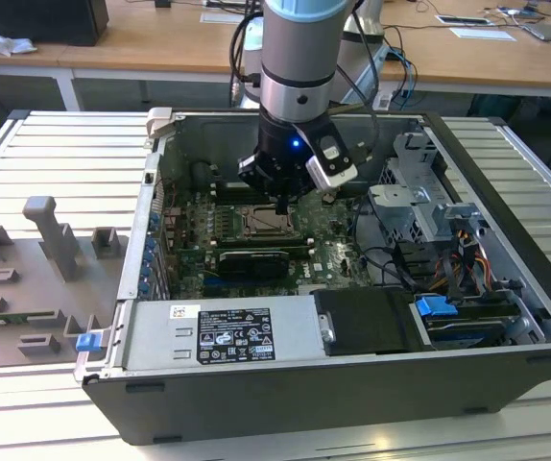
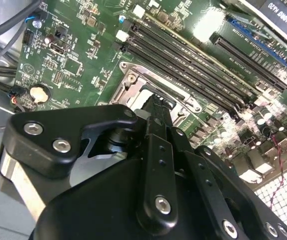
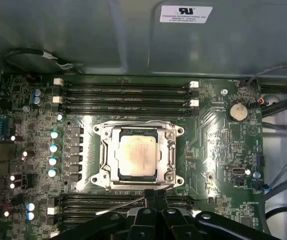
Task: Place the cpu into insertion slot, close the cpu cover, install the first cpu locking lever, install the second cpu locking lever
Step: 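Install the second cpu locking lever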
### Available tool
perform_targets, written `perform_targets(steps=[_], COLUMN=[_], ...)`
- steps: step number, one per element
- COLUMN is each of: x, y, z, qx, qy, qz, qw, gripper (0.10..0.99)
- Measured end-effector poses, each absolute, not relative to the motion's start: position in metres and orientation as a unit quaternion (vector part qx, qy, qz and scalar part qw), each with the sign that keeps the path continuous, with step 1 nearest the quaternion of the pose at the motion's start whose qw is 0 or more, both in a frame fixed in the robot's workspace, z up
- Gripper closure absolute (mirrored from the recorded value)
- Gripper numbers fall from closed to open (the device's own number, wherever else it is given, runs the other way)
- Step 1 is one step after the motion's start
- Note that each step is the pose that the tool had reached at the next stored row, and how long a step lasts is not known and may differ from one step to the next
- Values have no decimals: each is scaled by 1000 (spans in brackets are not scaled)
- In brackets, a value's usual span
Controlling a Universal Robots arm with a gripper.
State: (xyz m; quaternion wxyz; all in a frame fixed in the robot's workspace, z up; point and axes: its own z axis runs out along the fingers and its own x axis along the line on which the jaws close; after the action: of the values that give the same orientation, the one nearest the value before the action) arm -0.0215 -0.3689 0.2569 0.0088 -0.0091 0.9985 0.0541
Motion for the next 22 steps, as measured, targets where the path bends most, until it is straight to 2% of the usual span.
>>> perform_targets(steps=[15,22], x=[-27,-30], y=[-370,-374], z=[256,245], qx=[-9,-10], qy=[998,998], qz=[54,54], qw=[9,-1], gripper=[980,980])
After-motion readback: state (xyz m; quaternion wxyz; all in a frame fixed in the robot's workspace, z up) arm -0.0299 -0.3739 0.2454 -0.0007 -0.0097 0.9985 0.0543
